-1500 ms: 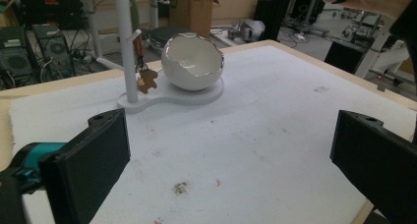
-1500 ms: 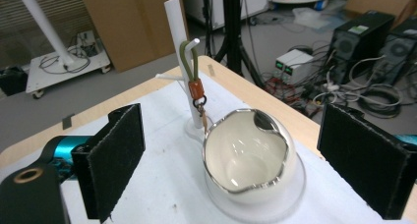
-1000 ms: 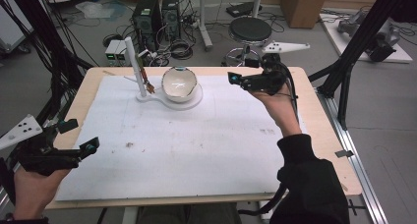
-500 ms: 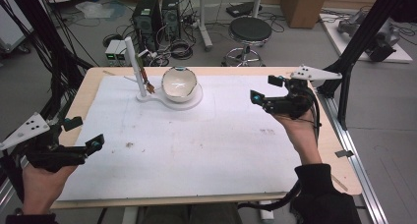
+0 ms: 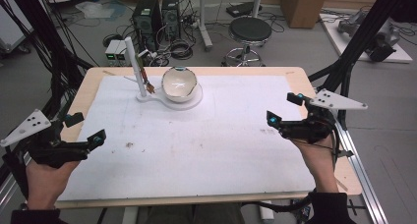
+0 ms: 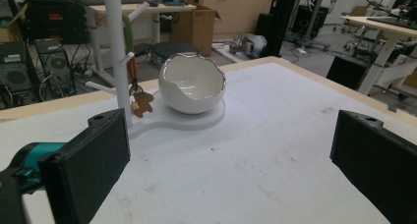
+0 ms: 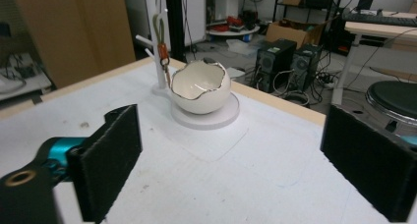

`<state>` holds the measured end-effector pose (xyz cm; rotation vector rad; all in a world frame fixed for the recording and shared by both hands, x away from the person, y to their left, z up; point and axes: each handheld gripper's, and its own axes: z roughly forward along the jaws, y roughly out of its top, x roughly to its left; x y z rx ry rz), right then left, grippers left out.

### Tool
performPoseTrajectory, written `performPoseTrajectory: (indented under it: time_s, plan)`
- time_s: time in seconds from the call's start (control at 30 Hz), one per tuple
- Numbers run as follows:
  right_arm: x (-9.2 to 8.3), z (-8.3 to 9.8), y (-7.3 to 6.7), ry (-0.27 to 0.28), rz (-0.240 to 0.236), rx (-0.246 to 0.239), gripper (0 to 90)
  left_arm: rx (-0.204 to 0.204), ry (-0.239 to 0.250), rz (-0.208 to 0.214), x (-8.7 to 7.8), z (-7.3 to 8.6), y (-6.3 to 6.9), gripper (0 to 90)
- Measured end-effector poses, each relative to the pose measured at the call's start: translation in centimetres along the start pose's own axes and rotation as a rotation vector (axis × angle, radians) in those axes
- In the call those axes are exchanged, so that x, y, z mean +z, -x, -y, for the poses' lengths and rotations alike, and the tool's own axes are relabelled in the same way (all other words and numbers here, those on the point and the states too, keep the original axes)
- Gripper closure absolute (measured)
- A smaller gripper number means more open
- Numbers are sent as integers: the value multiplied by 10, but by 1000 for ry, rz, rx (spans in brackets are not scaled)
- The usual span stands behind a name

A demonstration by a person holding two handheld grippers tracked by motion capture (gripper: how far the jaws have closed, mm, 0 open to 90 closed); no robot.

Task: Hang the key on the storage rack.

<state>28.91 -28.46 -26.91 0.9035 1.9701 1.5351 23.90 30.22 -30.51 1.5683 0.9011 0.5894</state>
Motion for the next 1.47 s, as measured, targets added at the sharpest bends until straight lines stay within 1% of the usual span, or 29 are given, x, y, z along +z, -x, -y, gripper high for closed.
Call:
performPoseTrajectory:
  time_s: [0.07, 0.1, 0.13, 0.23, 0.33, 0.4, 0.53, 0.6, 0.63, 0.73, 0.8, 0.83, 1.0, 1.1, 1.23, 1.27, 1.33, 1.47]
  plan:
    - [-8, 3, 3, 17, 1, 29, 32, 2, 2, -6, 0, 0, -1, 19]
    - [-11, 4, 3, 24, -2, 32, 32, 0, 5, -7, 0, 1, -1, 19]
    - [-15, 7, 2, 32, 6, 33, 33, -4, 5, -7, 0, 1, -1, 19]
    - [-22, 14, 2, 23, 19, 23, 32, 0, 5, -5, 0, 0, 0, 19]
    - [-31, 21, 2, 35, 23, 35, 31, 2, 2, -4, 0, 0, 1, 19]
    - [-35, 25, 2, 33, 33, 46, 29, 5, -1, -2, 0, 0, 2, 19]
    - [-42, 32, 3, 32, 59, 38, 28, 5, -4, 3, 2, 1, 4, 19]
    - [-45, 34, 5, 8, 61, 46, 27, 4, -4, 4, 2, 1, 4, 19]
    - [-46, 34, 6, 1, 71, 61, 27, 7, -5, 6, 2, 2, 4, 19]
    - [-51, 37, 9, 9, 82, 72, 27, 8, -5, 7, 2, 2, 5, 19]
    - [-53, 37, 10, 9, 80, 78, 26, 8, -6, 12, 2, 3, 6, 19]
    - [-55, 37, 11, 9, 80, 71, 26, 8, -8, 12, 2, 3, 6, 19]
    - [-64, 37, 10, 16, 94, 76, 26, 20, -10, 19, 2, 3, 9, 19]
    - [-65, 37, 9, 17, 91, 69, 26, 18, -7, 22, 2, 2, 11, 19]
    - [-62, 39, 8, 3, 82, 69, 26, 14, -10, 29, 2, 2, 12, 19]
    - [-61, 39, 7, 0, 82, 63, 26, 12, -10, 33, 2, 2, 12, 18]
    - [-59, 38, 6, -1, 81, 52, 26, 12, -2, 53, 2, 2, 12, 19]
    - [-57, 37, 5, 0, 78, 52, 26, 16, -8, 46, 3, 2, 11, 19]
